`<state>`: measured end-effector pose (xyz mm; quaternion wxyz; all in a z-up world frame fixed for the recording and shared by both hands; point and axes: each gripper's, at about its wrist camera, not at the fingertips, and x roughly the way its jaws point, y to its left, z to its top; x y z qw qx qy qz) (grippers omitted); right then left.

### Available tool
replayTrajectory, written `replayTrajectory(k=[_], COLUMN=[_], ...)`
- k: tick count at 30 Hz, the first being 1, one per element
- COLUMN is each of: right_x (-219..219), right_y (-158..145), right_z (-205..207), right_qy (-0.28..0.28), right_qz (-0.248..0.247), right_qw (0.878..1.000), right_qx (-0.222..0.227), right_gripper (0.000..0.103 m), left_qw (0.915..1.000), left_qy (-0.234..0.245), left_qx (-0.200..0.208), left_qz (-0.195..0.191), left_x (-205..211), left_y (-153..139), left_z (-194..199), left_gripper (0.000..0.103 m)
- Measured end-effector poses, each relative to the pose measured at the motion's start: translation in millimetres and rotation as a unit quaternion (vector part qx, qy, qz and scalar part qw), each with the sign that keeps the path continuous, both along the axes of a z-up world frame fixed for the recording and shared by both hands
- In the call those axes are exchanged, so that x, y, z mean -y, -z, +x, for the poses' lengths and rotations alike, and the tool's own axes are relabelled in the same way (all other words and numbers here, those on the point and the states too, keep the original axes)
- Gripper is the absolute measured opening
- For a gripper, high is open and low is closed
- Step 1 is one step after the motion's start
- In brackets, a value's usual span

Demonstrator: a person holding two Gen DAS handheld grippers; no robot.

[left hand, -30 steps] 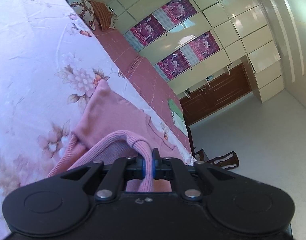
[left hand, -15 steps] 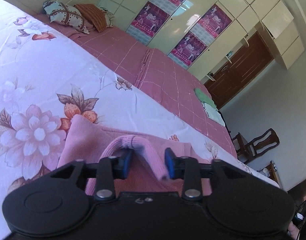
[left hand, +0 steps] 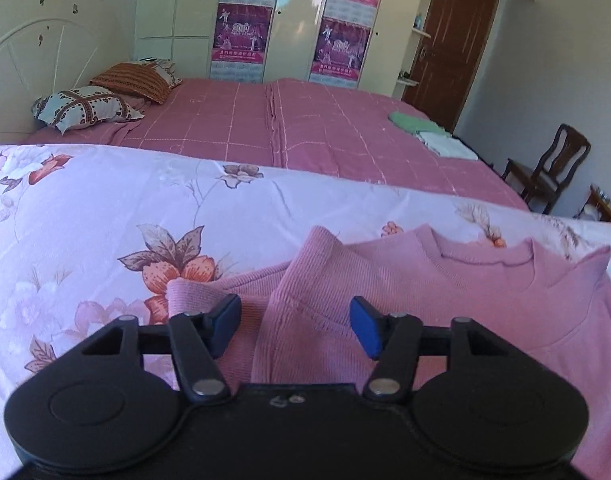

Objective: Fold small clothes
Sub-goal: 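Lift the hem with both grippers and fold it toward the collar, then open both grippers and smooth the folded sweatshirt flat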

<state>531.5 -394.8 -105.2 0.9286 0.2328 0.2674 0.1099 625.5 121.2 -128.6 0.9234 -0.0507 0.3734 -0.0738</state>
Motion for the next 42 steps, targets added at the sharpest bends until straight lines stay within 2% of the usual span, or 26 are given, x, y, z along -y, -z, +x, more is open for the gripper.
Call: replayTrajectory(k=[2, 6, 8, 9, 10, 11, 13, 15, 17, 19, 20, 21, 23, 25, 26, 29, 30, 31, 32, 33, 34, 35, 36, 37, 39, 42], right_x=[5.2, -12.9, -27.9, -37.4, -41.6, -46.0, -55.7, -55.5, -48.0, -46.3, -47.7, -49.9, -55.4, -58.6, -59.3, -60.0, -59.7, -57.9, -56.1, -55.4, -57.1, -60.2, -65.9, -75.1, -104.2, -158.3], right_y=[-2.5, -4.0, 0.6, 5.5, 11.6, 17.5, 23.1, 22.2, 13.6, 6.2, 5.8, 7.5, 21.2, 40.1, 41.6, 40.0, 40.3, 39.6, 37.2, 31.1, 21.8, 12.1, 3.9, -1.6, -3.8, 6.1], right_z=[-2.3, -2.6, 9.2, 14.6, 18.8, 19.1, 18.8, 15.4, 4.1, -4.9, -6.8, -4.9, 7.2, 16.9, 15.1, 14.1, 13.9, 14.3, 15.0, 11.9, 3.4, -6.2, -9.8, -10.1, -6.4, 1.0], right_qy=[0.018, -0.043, -0.060, -0.072, -0.083, -0.097, -0.105, -0.098, -0.065, -0.040, -0.033, -0.029, -0.028, -0.029, -0.027, -0.027, -0.029, -0.029, -0.026, -0.010, 0.012, 0.013, -0.006, -0.026, -0.083, -0.150], right_qz=[0.006, -0.049, -0.109, -0.135, -0.155, -0.166, -0.196, -0.199, -0.191, -0.192, -0.192, -0.193, -0.206, -0.215, -0.215, -0.225, -0.226, -0.222, -0.222, -0.232, -0.252, -0.261, -0.261, -0.254, -0.234, -0.232], right_qw=[1.000, 0.998, 0.992, 0.988, 0.983, 0.980, 0.974, 0.974, 0.979, 0.980, 0.980, 0.980, 0.978, 0.975, 0.976, 0.973, 0.973, 0.974, 0.974, 0.972, 0.968, 0.965, 0.965, 0.966, 0.968, 0.961], right_qx=[0.006, 0.000, -0.022, -0.036, -0.050, -0.057, -0.052, -0.045, -0.005, 0.030, 0.041, 0.043, 0.009, -0.039, -0.032, -0.032, -0.032, -0.033, -0.036, -0.033, -0.013, 0.018, 0.028, 0.027, 0.025, 0.011], right_gripper=[0.074, 0.074, 0.069, 0.051, 0.024, 0.013, 0.011, 0.009, 0.008, 0.008, 0.008, 0.008, 0.008, 0.008, 0.008, 0.008, 0.008, 0.010, 0.017, 0.043, 0.067, 0.067, 0.066, 0.058, 0.045, 0.045], left_qw=[0.9999, 0.9997, 0.9997, 0.9997, 0.9997, 0.9996, 0.9991, 0.9969, 0.9923, 0.9885, 0.9879, 0.9904, 0.9958, 0.9959, 0.9960, 0.9958, 0.9958, 0.9954, 0.9949, 0.9936, 0.9915, 0.9901, 0.9900, 0.9906, 0.9912, 0.9896], left_qy=[-0.004, -0.004, 0.002, 0.004, 0.004, 0.006, 0.006, -0.008, -0.024, -0.040, -0.050, -0.060, -0.065, -0.064, -0.065, -0.069, -0.068, -0.070, -0.073, -0.079, -0.074, -0.050, -0.016, 0.013, 0.070, 0.111], left_qx=[0.007, 0.015, 0.019, 0.021, 0.024, 0.026, 0.042, 0.078, 0.120, 0.145, 0.146, 0.124, 0.065, 0.063, 0.061, 0.059, 0.059, 0.061, 0.068, 0.081, 0.107, 0.129, 0.139, 0.135, 0.110, 0.075], left_qz=[-0.009, -0.019, -0.012, -0.010, -0.002, 0.003, 0.011, -0.001, -0.020, -0.012, -0.010, -0.009, 0.002, 0.004, 0.001, -0.013, -0.019, -0.020, -0.017, -0.002, 0.014, 0.018, 0.019, 0.016, 0.024, 0.054], left_x=[-0.4, -1.9, 1.3, 3.2, 5.9, 7.6, 10.0, 5.0, -1.0, 0.1, 0.4, 1.5, 4.9, 5.3, 2.9, -5.7, -9.6, -11.1, -11.7, -6.9, 2.6, 12.9, 31.6, 51.7, 96.2, 143.9], left_y=[2.4, 8.8, 8.7, 8.2, 7.1, 6.4, 2.1, -5.2, -12.8, -15.3, -13.0, -7.6, 8.6, 10.0, 8.9, 10.1, 9.8, 7.1, 2.3, -6.4, -16.6, -24.3, -30.7, -32.8, -27.0, -7.1], left_z=[-4.6, -9.2, -8.7, -8.8, -10.0, -11.4, -16.9, -29.3, -43.5, -48.7, -47.9, -41.9, -29.3, -27.6, -27.1, -27.5, -27.2, -28.5, -32.2, -39.4, -48.4, -55.1, -58.2, -56.3, -46.3, -31.6], left_gripper=[0.051, 0.049, 0.034, 0.021, 0.014, 0.013, 0.006, 0.006, 0.006, 0.006, 0.006, 0.006, 0.006, 0.007, 0.007, 0.015, 0.021, 0.036, 0.045, 0.064, 0.075, 0.075, 0.075, 0.075, 0.075, 0.075])
